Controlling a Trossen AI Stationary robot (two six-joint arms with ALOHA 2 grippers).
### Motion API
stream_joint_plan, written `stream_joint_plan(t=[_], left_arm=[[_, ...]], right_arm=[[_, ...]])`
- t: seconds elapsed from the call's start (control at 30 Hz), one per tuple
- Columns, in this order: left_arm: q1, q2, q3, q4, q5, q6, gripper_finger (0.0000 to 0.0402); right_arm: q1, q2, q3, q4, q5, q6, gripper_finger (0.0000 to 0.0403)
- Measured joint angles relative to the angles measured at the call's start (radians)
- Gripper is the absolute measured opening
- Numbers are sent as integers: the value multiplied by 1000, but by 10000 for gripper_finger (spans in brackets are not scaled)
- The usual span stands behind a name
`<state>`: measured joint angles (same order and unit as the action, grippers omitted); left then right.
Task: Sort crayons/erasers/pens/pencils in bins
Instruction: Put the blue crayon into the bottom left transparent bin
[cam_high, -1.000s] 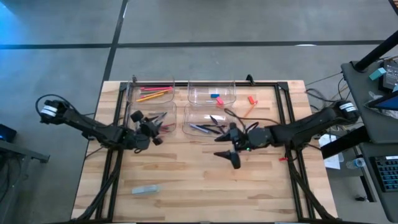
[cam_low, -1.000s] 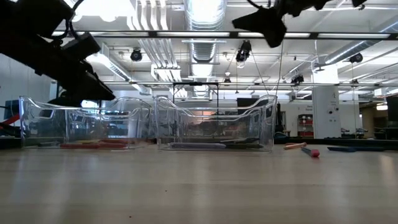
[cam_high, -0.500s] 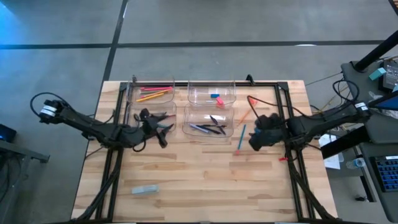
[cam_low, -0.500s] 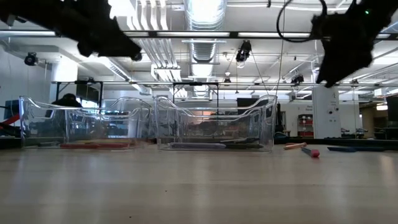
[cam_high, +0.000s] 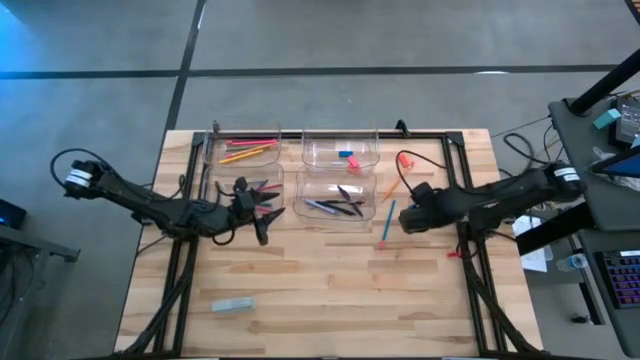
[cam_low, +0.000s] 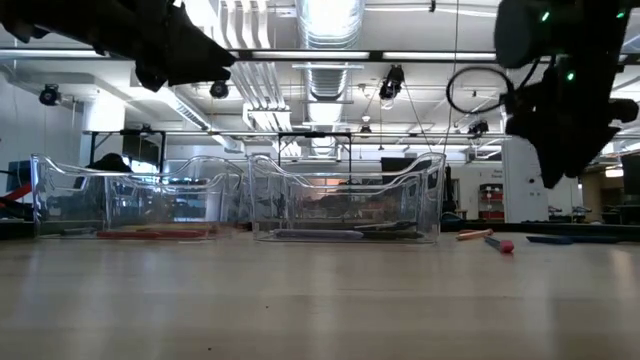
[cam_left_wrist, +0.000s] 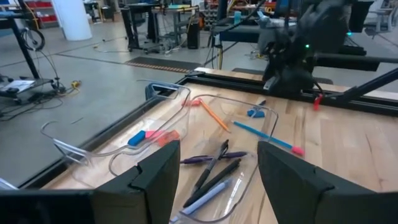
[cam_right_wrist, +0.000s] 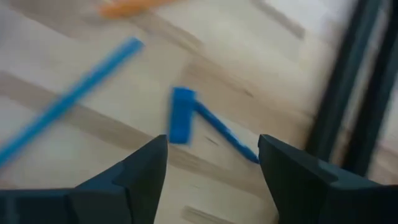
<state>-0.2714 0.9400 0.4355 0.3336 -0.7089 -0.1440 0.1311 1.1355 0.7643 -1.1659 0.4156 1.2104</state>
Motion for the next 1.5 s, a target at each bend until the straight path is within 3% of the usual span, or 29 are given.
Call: stream_joint_plan(t=[0.17,0.33,0.63,0.87,1.13,1.5], left_arm=[[0,1,0,2,2,-2,199],[1,1,0,2,9,-4,199],[1,1,0,2,10,-7,199],[1,1,0,2,23,-8,199],[1,1,-2,0,25,-8,199],[1,0,-2,0,30,-8,199]], right_arm=[[-121,101,0,-15,-123,-136,240],[-236,174,0,-8,-209,-448,234],[-391,277,0,-7,-261,-803,208],[-482,347,0,27,-276,-947,185],[-533,431,5,101,-403,-1047,145],[-533,457,3,88,-419,-1054,19]])
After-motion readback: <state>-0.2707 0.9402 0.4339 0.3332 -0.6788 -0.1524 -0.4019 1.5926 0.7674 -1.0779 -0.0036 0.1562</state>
